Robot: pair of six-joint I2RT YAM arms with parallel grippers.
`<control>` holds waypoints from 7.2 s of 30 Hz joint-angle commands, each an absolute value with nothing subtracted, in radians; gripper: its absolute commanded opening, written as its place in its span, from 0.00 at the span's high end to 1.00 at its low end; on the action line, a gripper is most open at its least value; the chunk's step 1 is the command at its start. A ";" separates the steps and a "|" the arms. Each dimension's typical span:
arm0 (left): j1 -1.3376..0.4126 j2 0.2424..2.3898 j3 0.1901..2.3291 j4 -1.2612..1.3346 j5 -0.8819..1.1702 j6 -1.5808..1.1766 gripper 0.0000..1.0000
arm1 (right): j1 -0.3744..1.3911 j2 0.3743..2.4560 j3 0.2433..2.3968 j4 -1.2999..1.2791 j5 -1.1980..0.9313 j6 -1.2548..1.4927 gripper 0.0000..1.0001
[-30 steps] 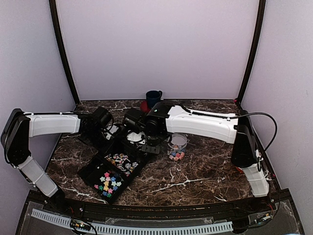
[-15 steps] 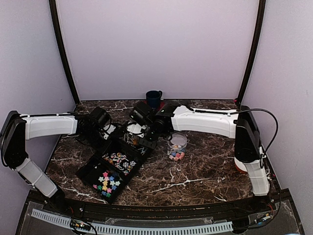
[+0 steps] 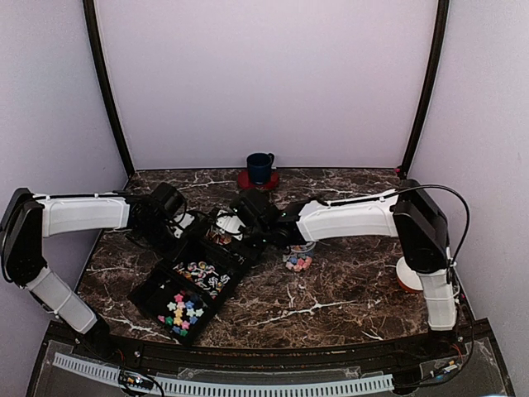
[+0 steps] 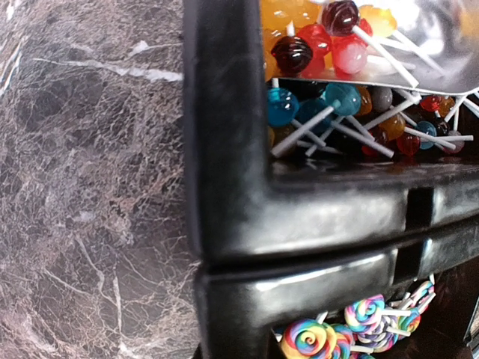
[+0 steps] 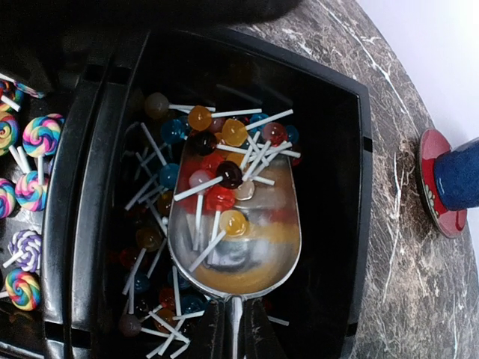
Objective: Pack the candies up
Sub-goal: Scoop the fake candies from the storage box, then place the fake candies in the packing bottle, then adjust the plate.
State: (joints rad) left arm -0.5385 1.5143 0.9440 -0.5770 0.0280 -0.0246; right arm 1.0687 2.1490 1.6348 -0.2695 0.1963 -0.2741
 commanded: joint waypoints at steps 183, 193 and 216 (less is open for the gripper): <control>-0.450 1.394 0.973 -0.397 0.272 -0.035 1.00 | 1.150 1.291 1.186 -0.972 0.566 -0.078 1.00; -0.451 1.408 0.978 -0.416 0.246 -0.030 1.00 | 1.175 1.354 1.272 -0.971 0.630 -0.127 1.00; -0.448 1.539 0.920 -0.379 0.714 -0.212 1.00 | 1.199 1.629 1.708 -0.856 0.651 -0.192 1.00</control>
